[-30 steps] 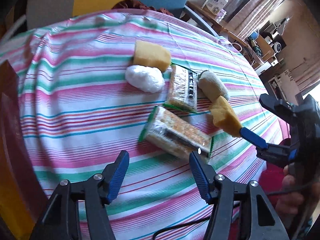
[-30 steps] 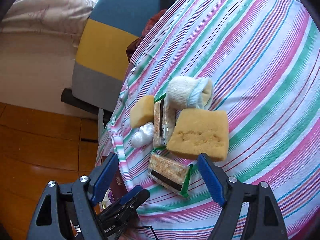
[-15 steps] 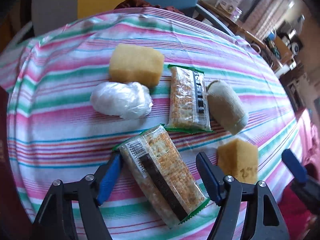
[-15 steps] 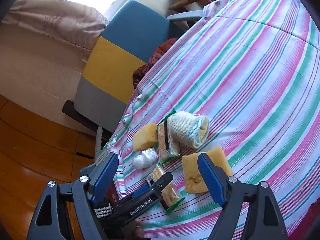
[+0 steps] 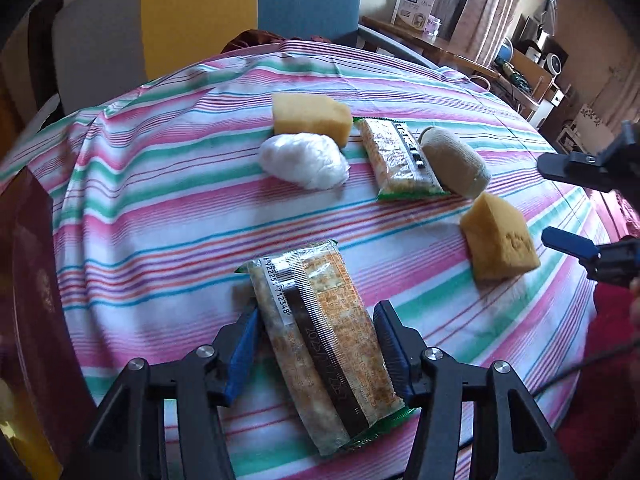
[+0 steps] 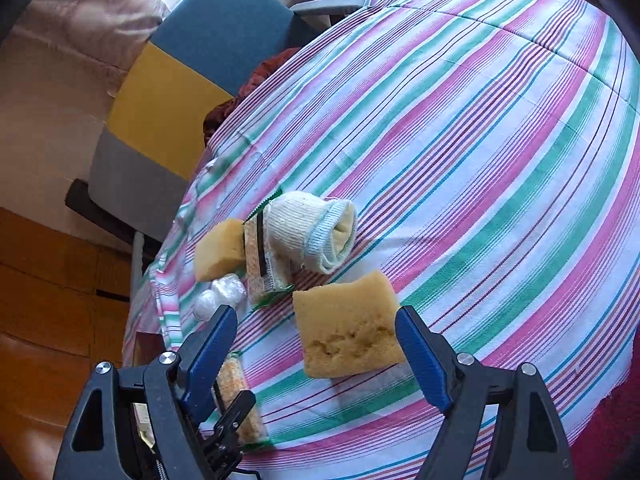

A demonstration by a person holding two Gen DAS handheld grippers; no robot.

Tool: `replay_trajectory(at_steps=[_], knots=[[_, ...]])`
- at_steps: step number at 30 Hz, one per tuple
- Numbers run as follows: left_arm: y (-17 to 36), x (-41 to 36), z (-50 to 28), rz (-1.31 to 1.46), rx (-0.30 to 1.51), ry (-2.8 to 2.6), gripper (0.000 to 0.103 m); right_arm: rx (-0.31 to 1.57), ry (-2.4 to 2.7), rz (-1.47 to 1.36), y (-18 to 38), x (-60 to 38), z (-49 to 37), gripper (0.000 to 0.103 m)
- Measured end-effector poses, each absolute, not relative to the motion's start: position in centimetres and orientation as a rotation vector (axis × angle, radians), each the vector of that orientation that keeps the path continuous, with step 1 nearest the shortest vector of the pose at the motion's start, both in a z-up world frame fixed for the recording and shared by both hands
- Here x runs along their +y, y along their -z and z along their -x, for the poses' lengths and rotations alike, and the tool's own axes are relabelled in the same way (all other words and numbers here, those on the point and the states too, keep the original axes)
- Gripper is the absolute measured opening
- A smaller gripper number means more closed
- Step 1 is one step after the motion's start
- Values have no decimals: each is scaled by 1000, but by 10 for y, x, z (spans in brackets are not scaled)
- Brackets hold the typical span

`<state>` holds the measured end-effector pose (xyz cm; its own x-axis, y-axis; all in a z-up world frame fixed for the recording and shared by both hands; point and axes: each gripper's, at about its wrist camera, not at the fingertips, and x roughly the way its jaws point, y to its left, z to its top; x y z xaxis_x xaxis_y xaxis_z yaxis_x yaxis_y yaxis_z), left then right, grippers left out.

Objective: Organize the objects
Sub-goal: 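Carry the cracker packet toward the tray with the left tool while the right tool grasps a yellow sponge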

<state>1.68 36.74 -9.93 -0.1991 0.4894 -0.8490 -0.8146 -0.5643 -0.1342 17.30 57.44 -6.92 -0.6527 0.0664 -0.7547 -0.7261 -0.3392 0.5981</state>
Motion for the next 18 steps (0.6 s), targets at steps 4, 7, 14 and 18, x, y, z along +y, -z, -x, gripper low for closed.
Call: replay_trajectory(at_steps=[4,7,14,18], knots=[[100,358,-16,1149,418,-1875,57,1268,-2032,949,68,568,-163,84],[100,356,-19,1129,433,-1881,57,1173,-2008,1017,72,566,-155,84],[96,341,-21,1126,416,-1886,53,941,-1971,1199,85,554,-132,78],[90,327,-22,1130,395,-1889,52,836,-1962,1253,88,549,-128,62]])
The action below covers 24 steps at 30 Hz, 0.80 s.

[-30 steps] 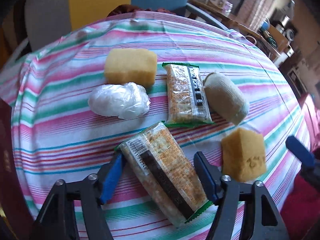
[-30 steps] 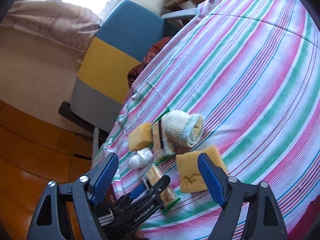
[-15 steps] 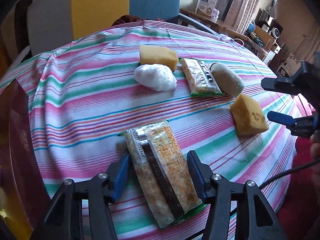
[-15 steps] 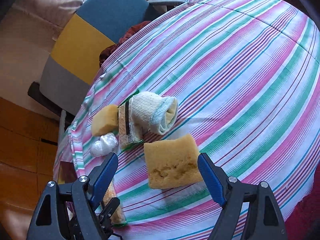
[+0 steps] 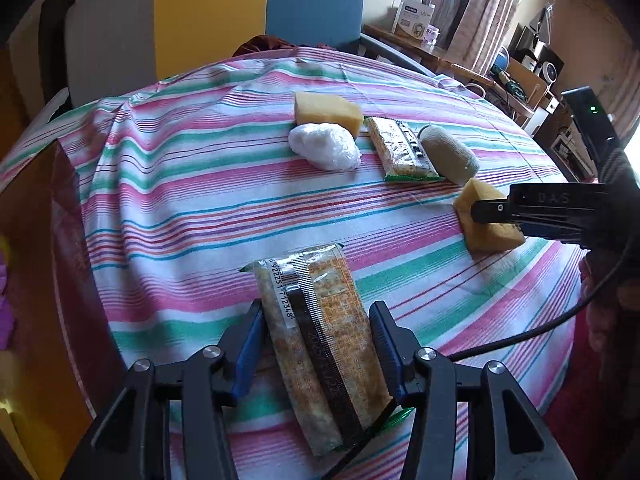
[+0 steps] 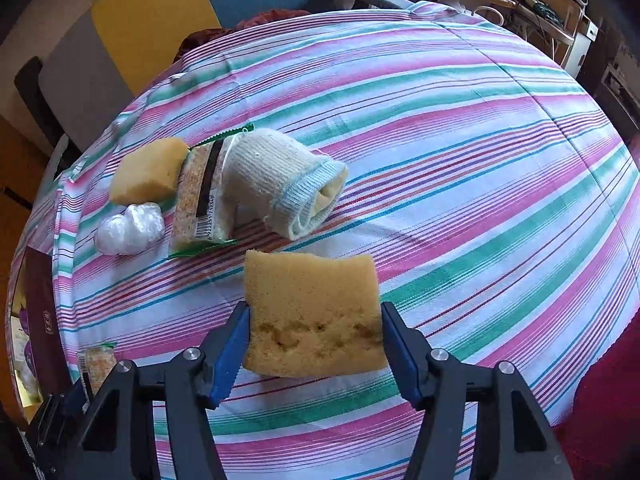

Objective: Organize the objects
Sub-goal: 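Carry the cracker packet toward the tray with the left tool while the right tool grasps a yellow sponge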

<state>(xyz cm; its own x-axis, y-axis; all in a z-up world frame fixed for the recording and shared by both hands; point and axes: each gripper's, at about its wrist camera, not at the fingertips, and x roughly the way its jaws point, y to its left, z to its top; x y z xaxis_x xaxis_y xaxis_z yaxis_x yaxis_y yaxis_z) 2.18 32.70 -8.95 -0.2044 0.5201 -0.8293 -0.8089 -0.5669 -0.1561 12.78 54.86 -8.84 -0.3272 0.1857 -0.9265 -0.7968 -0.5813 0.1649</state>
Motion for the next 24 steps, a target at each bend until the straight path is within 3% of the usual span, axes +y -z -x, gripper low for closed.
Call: replay_trajectory(at_steps=[14,24], knots=[[24,254,-7,1025,221,-1964,47,821,-1961,1265,89,546,-129,61],[-3,184,82,1094,86,-2145,46,796,-1966,1272,89,544,-125,61]])
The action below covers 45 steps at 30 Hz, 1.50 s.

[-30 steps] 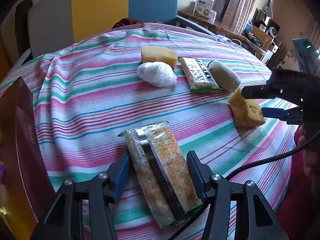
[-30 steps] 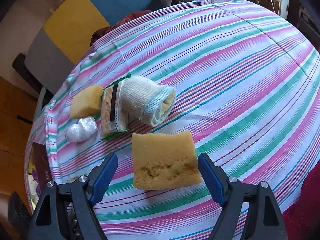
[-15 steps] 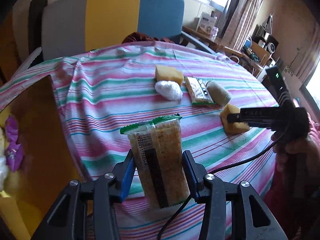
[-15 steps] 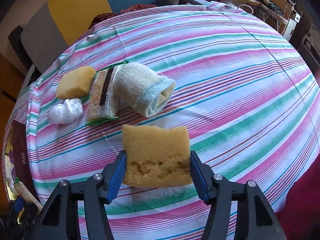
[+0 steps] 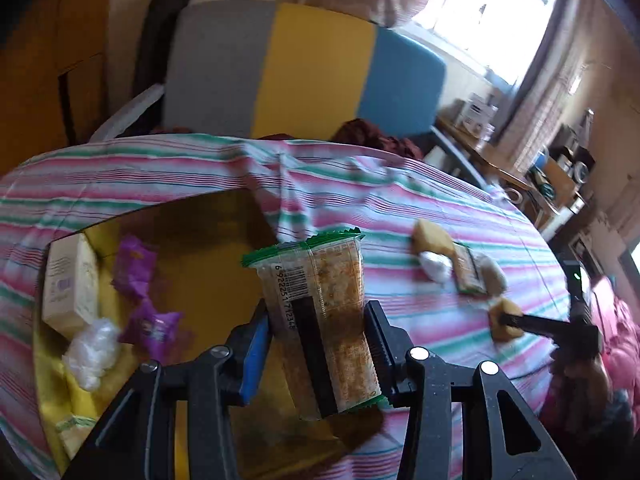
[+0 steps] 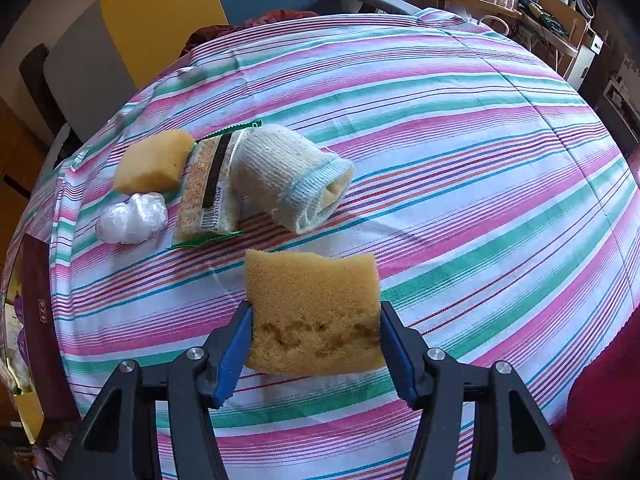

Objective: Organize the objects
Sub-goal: 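Carry the cracker packet toward the tray with the left tool while the right tool grasps a yellow sponge, then release the cracker packet in the tray with the left tool while the right tool drops the sponge there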

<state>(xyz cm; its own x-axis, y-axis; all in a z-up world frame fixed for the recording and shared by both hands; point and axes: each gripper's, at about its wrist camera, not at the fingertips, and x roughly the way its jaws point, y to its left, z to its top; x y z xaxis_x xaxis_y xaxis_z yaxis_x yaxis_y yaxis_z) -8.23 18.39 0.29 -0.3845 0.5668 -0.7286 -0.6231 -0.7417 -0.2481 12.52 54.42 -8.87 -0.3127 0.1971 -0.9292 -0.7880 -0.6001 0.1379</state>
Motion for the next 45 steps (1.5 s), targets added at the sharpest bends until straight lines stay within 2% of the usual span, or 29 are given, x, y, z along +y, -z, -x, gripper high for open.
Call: replay_trajectory(at_steps=[3,8,16,17,19,27,33,39,45], knots=[[7,175,117,1117,111,-2251,46,792,-1967,1274,89,544,-125,61],[41,170,174,1262,52,-2310,46,782,-1968,1277,90,544,-124,61],[72,175,215,1357,117,-2384,47,763,-1973,1287,92,542,-124,61],[70,173,214,1340,117,-2382,47,764,-1973,1287,92,542,-124,61],[64,169,208,1304,127,-2394,56,761,-1973,1288,92,542,-124,61],[42,130,163,1240,94,-2442,56,760,-1974,1275,90,541,-127,61],[28,104,110,1133,158,-2501,58,716,-2007,1194,75,537,-132,61],[26,85,78,1088,192,-2534,58,629,-2154,1077,46,518,-131,61],[28,69,68,1082,197,-2559,60,543,-2291,1121,30,477,-105,61]])
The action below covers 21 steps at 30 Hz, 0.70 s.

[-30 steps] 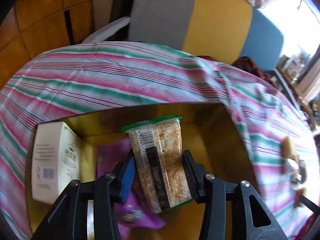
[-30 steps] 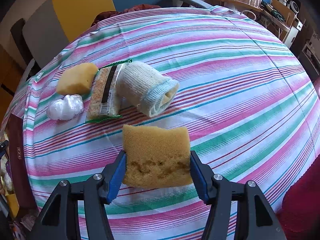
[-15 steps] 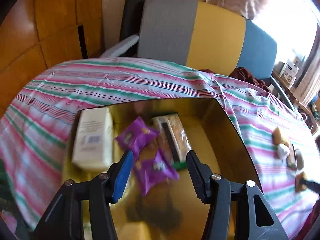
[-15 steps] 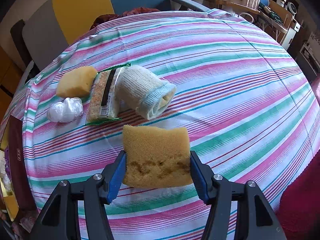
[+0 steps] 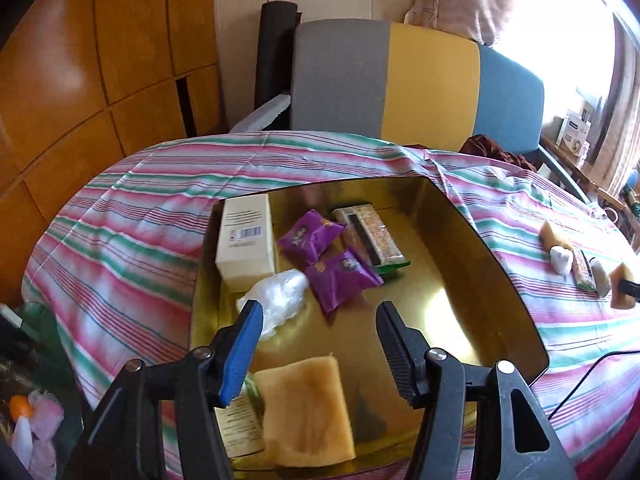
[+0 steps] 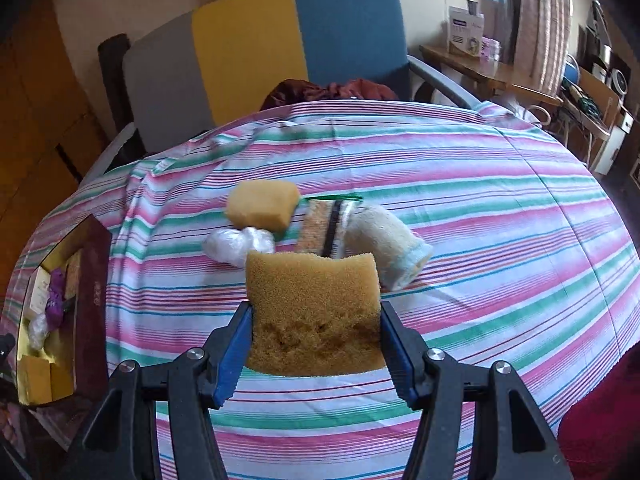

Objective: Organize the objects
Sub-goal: 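Release the cracker packet in the tray with the left tool while the right tool drops the sponge there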

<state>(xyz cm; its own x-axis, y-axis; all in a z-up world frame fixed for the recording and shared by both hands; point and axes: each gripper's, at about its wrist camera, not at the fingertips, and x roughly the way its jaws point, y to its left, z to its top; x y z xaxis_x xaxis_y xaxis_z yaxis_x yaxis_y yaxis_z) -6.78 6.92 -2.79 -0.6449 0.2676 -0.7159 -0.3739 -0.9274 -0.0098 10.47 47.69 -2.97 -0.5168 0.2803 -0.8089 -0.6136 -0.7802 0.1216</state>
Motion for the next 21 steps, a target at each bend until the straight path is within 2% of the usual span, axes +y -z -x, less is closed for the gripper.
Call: replay_trajectory(at_steps=[7,14,21], knots=[[36,51,68,1118,160,-2562,61,413,-2516,1237,8,394,-41,61],[43,34,70,1149,135,-2572,62,304,-2694,1371,9,309,26,61],[45,13,73,1177,71,-2591,64,185,-2719,1392,16,276,97,64]])
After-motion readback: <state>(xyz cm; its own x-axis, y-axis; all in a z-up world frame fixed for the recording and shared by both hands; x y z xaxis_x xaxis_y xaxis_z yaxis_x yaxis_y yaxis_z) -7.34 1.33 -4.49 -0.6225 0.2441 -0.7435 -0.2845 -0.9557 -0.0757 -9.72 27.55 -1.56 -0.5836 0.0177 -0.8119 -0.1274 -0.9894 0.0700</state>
